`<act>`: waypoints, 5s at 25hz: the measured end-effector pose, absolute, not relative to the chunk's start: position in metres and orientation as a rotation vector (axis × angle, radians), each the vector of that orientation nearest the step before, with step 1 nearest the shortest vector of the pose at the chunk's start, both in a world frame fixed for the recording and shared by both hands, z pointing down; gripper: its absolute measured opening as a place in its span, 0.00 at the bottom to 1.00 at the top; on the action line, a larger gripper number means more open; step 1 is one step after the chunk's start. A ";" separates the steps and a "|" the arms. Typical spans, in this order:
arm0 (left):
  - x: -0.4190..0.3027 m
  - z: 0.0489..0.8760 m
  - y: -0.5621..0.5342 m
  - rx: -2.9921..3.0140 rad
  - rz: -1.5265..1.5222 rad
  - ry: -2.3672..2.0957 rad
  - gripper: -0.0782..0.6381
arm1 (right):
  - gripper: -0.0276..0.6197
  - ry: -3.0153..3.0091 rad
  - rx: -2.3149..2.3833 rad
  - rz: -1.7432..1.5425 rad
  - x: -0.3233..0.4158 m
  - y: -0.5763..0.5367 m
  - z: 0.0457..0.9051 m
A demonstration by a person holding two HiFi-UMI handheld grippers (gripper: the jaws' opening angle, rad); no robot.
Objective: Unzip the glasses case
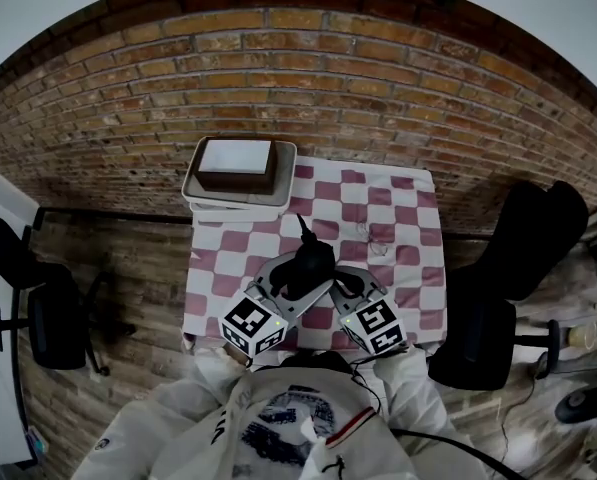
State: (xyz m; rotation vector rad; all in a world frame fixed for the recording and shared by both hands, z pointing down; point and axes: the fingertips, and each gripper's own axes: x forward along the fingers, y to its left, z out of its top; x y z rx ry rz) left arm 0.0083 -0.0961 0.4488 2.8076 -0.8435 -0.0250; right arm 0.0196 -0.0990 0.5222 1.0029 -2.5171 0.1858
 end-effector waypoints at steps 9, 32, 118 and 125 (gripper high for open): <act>-0.004 0.454 -0.097 2.820 0.015 -0.826 0.46 | 0.06 -2.510 1.049 0.205 0.021 -0.098 0.521; 0.000 0.447 -0.111 2.866 0.059 -0.747 0.46 | 0.06 -2.572 1.095 0.089 0.026 -0.116 0.484; 0.009 0.468 -0.101 2.986 0.548 -0.187 0.46 | 0.07 -2.463 1.117 -0.417 0.028 -0.115 0.462; 0.009 0.475 -0.105 2.963 0.548 -0.201 0.46 | 0.07 -2.380 1.074 -0.459 0.030 -0.120 0.469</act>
